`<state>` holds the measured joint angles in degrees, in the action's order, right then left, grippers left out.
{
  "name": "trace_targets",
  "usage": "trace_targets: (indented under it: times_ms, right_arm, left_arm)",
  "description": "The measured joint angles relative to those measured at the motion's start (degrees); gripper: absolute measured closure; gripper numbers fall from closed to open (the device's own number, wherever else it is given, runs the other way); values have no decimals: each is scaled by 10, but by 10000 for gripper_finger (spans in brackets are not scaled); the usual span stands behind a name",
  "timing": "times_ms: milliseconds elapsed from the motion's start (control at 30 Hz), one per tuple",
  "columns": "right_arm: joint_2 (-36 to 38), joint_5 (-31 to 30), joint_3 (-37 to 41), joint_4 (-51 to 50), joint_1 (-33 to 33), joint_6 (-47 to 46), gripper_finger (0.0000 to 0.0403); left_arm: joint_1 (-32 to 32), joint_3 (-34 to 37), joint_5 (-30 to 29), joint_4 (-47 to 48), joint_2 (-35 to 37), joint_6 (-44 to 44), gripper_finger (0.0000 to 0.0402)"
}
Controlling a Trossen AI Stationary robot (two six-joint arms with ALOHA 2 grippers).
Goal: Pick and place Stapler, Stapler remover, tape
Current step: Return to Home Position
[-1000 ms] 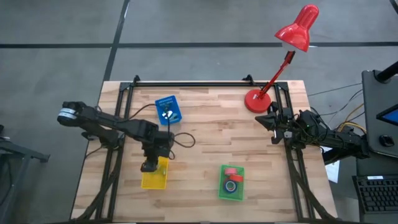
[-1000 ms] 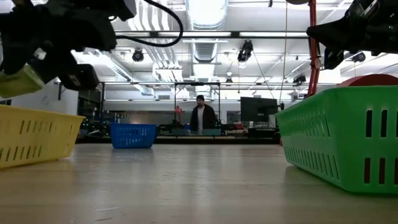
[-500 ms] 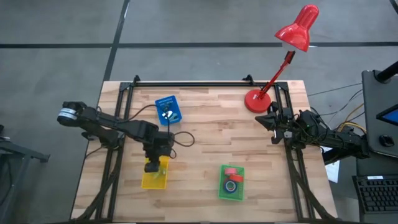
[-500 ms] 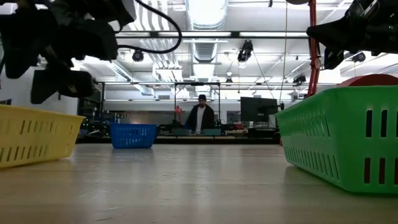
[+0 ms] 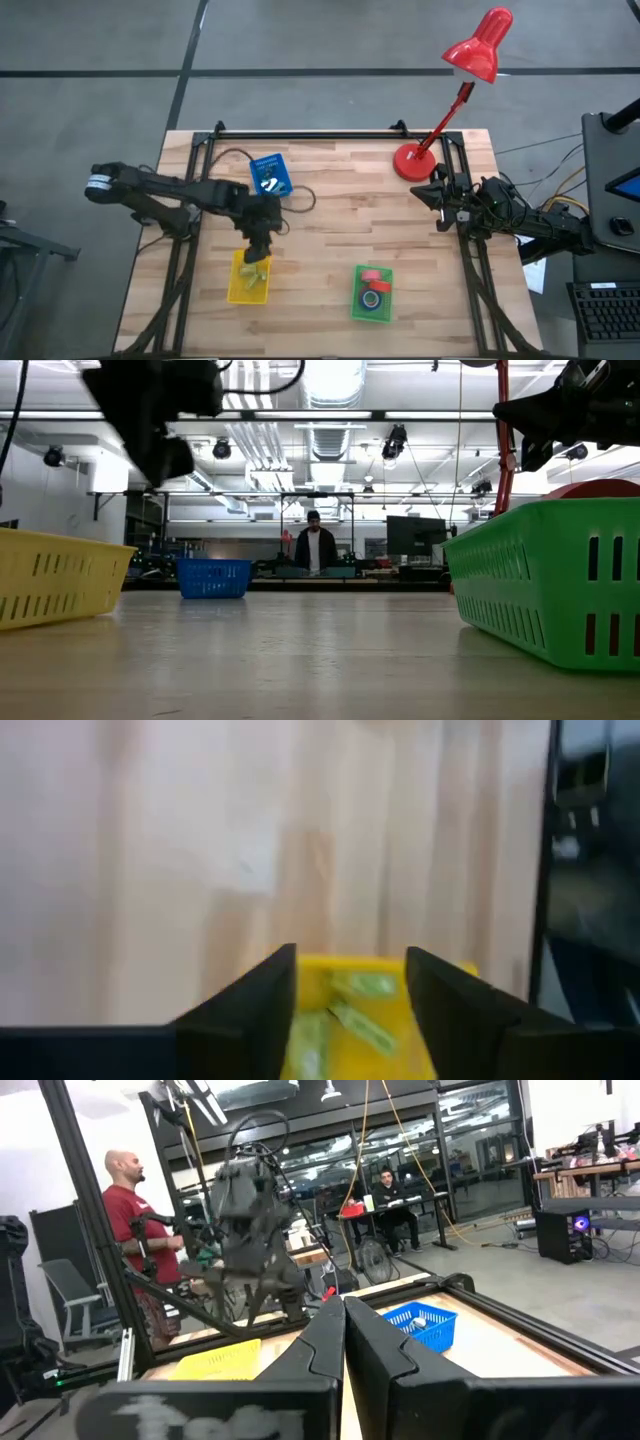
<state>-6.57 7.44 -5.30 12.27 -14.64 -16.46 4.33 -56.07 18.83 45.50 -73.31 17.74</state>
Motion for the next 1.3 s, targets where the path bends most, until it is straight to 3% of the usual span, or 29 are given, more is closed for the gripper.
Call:
trace_targets:
  times_ms: [133, 233, 300, 533, 700, 967, 1133, 1300]
  right_arm:
    - [0, 0, 0, 0, 0, 0, 394]
    - [0, 0, 0, 0, 0, 0, 394]
    - [0, 0, 0, 0, 0, 0, 394]
    - [0, 0, 0, 0, 0, 0, 394]
    - [0, 0, 0, 0, 0, 0, 394]
    - [0, 0, 0, 0, 0, 0, 394]
    - [0, 0, 0, 0, 0, 1, 394]
    - [0, 0, 0, -1, 0, 17, 394]
  left_arm:
    - [-24, -5, -45, -42, 33, 0, 287]
    - [-40, 15, -60, -119, 64, 2, 364]
    - [-51, 36, -63, -178, 83, 13, 390]
    - [-90, 78, -109, -259, 185, 6, 396]
    - [-95, 78, -261, -199, 272, 19, 395]
    - [-95, 95, -368, -37, 382, 44, 370]
    - [-95, 146, -389, -21, 412, 121, 370]
    - [-94, 196, -356, -9, 425, 97, 378]
